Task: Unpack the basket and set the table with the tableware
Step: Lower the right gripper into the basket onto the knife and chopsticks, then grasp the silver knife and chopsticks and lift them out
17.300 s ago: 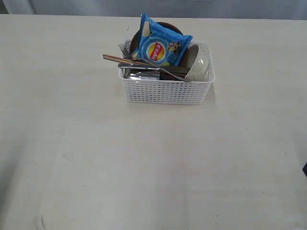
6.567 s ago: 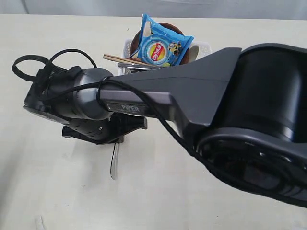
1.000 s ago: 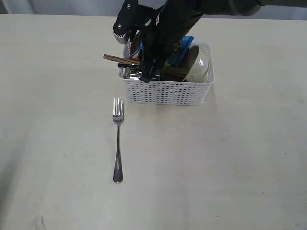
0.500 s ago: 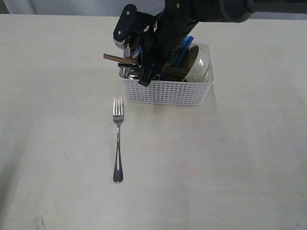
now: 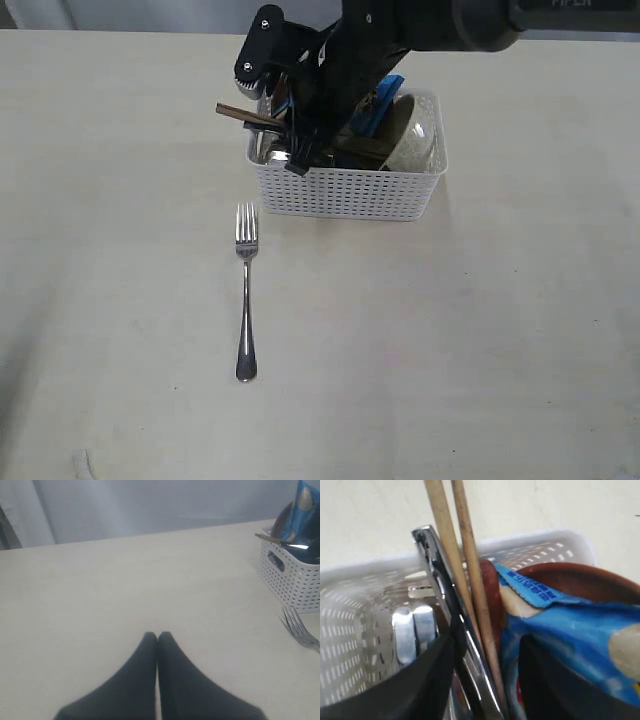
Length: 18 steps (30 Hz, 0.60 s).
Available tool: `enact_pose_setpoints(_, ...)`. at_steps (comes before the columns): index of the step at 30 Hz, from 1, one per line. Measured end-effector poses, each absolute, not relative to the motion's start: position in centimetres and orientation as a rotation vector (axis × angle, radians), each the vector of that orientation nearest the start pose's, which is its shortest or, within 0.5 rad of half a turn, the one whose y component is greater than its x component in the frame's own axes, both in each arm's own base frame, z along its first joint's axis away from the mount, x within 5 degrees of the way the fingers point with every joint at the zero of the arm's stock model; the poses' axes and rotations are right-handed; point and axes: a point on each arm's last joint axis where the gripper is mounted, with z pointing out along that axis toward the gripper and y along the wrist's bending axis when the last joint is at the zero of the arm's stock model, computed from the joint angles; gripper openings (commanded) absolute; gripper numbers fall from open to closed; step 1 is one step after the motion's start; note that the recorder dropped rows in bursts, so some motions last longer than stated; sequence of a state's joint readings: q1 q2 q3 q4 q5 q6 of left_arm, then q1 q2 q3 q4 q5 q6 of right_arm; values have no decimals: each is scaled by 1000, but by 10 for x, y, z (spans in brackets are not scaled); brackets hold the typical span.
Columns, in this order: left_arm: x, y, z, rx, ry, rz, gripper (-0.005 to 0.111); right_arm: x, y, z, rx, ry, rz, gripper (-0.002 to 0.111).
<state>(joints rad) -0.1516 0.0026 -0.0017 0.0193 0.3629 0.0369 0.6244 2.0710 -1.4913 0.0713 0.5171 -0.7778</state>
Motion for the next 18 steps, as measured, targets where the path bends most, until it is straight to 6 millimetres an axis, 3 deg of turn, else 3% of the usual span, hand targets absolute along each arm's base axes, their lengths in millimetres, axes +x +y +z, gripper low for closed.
enact_pose_setpoints(6, 53, -7, 181, 186, 1838, -61, 0, 364, 266, 171, -1605, 2014, 10, 37)
enact_pose_setpoints(13, 53, -7, 181, 186, 1838, -61, 0, 366, 266, 163, -1627, 2025, 0, -1)
enact_pose_setpoints(18, 53, -7, 181, 186, 1838, -61, 0, 363, 265, 169, -1639, 2034, 1, 0)
